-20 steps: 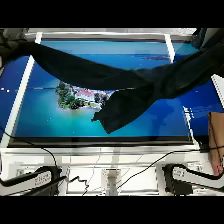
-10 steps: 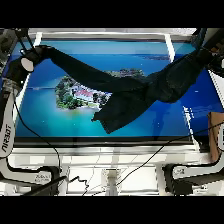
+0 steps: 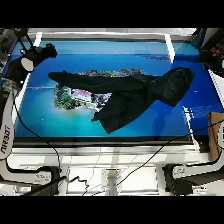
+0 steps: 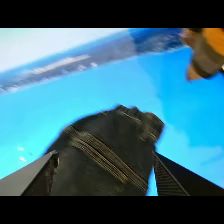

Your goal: Fold the clothes and pants, and hang the long-sleeved shirts on hangers.

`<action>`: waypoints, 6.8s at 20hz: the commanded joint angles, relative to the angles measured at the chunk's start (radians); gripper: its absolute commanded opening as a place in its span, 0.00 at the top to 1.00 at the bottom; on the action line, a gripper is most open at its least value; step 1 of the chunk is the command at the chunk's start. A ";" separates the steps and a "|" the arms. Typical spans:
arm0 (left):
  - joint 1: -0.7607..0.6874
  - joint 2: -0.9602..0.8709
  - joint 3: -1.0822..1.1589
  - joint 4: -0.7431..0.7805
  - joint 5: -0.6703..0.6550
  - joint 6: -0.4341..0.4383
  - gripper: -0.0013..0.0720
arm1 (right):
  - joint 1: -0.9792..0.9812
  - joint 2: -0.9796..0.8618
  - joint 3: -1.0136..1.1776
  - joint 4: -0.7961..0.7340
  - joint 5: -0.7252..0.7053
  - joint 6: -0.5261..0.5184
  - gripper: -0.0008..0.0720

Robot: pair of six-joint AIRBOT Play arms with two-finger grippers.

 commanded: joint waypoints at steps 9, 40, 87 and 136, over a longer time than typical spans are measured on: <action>-0.157 0.484 -0.717 -0.261 -0.463 0.105 0.27 | -0.132 0.006 0.035 -0.029 0.286 0.000 0.11; -0.661 0.219 -0.861 -0.811 0.061 0.081 0.95 | -0.131 0.007 0.035 -0.002 0.417 0.016 0.13; 0.227 0.748 -0.645 0.213 -0.638 -0.206 0.95 | -0.271 -0.331 -0.326 1.118 -0.074 -0.283 0.48; 0.568 0.495 -0.704 0.430 -1.045 0.091 0.95 | -0.184 0.486 -0.656 -0.225 0.974 -0.178 0.89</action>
